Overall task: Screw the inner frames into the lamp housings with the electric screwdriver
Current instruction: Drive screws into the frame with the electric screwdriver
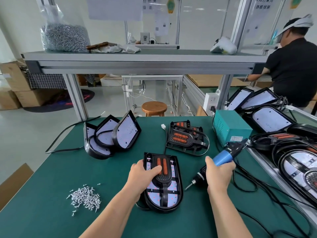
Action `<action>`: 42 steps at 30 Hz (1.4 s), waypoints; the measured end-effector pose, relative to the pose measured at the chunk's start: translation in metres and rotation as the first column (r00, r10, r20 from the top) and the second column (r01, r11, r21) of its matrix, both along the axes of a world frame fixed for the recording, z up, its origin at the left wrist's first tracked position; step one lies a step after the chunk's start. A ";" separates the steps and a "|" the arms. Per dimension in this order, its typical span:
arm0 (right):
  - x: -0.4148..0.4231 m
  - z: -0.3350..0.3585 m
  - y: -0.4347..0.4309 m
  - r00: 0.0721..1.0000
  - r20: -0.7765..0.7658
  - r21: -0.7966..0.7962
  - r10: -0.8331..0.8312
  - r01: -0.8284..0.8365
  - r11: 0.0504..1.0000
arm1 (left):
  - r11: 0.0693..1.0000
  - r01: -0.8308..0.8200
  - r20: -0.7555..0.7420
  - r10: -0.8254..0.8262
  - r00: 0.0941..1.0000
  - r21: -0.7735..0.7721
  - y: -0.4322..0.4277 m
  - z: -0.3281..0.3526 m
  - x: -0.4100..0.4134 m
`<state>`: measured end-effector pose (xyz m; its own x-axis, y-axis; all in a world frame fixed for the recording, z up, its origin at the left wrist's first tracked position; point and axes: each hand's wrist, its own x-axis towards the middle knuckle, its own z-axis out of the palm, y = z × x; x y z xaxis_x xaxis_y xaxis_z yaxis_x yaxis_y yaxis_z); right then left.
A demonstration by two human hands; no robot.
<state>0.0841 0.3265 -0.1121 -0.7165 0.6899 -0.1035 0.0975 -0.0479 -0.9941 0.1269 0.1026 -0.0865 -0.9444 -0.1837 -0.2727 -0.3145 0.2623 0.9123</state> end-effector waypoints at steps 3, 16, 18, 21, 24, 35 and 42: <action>-0.001 -0.004 0.001 0.998 0.046 0.159 0.044 -0.051 0.986 | 0.947 0.010 0.037 0.002 0.999 -0.320 0.006 0.007 0.005; 0.004 -0.007 -0.011 0.997 -0.037 0.614 0.067 -0.030 0.788 | 0.987 0.132 0.142 -0.119 0.983 -0.091 0.014 0.011 0.018; 0.007 -0.009 -0.013 0.954 -0.225 0.674 0.197 0.007 0.738 | 0.997 0.078 0.108 -0.076 0.991 -0.016 0.016 0.009 0.020; 0.009 -0.010 -0.023 0.864 -0.286 0.667 0.414 -0.131 0.734 | 0.989 -0.004 0.005 0.003 1.000 0.146 0.010 -0.001 0.023; 0.011 -0.012 -0.030 0.834 -0.195 0.643 0.516 -0.289 0.710 | 0.947 -0.027 -0.058 0.048 0.997 0.319 -0.010 -0.014 0.023; -0.009 0.009 -0.085 0.757 0.533 0.739 0.378 -0.634 0.228 | 0.866 -0.164 -0.212 0.292 0.933 0.472 -0.023 -0.035 0.018; -0.008 -0.005 -0.083 0.773 0.450 0.771 0.447 -0.589 0.243 | 0.873 -0.164 -0.239 0.299 0.924 0.458 -0.022 -0.036 0.015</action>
<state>0.0765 0.2437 -0.1175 -0.9847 -0.0638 0.1621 -0.1302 0.8879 -0.4413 0.1424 0.0806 -0.1223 -0.9365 -0.3382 -0.0921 -0.0182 -0.2156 0.9763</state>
